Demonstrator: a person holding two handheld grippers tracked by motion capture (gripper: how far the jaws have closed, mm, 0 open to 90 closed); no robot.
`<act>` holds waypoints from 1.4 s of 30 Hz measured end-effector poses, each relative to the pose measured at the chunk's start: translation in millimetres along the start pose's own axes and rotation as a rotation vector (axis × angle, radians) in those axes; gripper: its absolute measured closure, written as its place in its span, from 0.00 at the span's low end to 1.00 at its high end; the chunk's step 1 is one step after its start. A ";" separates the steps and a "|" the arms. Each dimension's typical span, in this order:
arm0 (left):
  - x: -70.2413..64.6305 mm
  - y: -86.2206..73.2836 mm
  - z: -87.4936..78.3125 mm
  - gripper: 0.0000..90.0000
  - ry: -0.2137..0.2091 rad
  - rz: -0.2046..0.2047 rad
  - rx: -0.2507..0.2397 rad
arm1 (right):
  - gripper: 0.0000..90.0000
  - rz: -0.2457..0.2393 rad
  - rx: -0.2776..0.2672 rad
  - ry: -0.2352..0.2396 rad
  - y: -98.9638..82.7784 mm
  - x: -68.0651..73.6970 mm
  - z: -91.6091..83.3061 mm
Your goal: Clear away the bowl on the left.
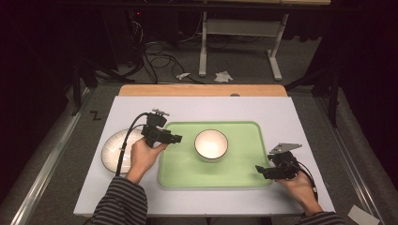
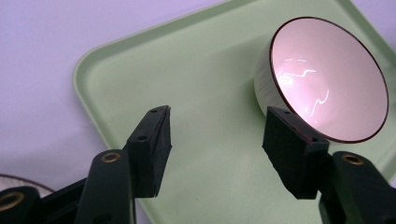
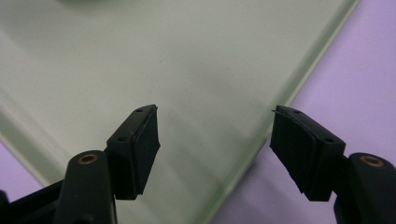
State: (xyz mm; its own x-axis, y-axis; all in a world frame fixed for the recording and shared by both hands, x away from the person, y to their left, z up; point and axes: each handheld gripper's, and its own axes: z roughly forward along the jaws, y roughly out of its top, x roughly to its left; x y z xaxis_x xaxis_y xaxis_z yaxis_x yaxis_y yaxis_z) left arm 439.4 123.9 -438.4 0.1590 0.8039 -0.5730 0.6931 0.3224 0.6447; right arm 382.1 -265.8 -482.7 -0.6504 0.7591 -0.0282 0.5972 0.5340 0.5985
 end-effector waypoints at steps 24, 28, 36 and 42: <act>16.9 -18.9 -28.3 0.45 0.007 -0.024 0.005 | 0.38 -0.015 0.008 0.011 0.2 1.0 1.4; 18.6 -23.8 -32.8 0.45 -0.001 -0.028 0.011 | 0.38 -0.015 0.010 0.012 0.2 1.1 1.4; 18.5 -35.1 -36.7 0.45 -0.008 -0.015 0.029 | 0.37 -0.011 0.014 0.017 0.1 1.9 1.5; 18.2 -40.6 -36.7 0.45 -0.009 -0.013 0.033 | 0.38 -0.014 0.010 0.007 0.4 1.8 0.5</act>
State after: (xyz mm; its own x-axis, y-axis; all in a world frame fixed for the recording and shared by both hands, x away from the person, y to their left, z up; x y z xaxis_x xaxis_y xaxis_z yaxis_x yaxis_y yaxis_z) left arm 388.3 143.8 -456.4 0.1565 0.7951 -0.5860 0.7177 0.3160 0.6205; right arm 381.4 -264.0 -482.9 -0.6622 0.7487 -0.0311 0.5925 0.5486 0.5899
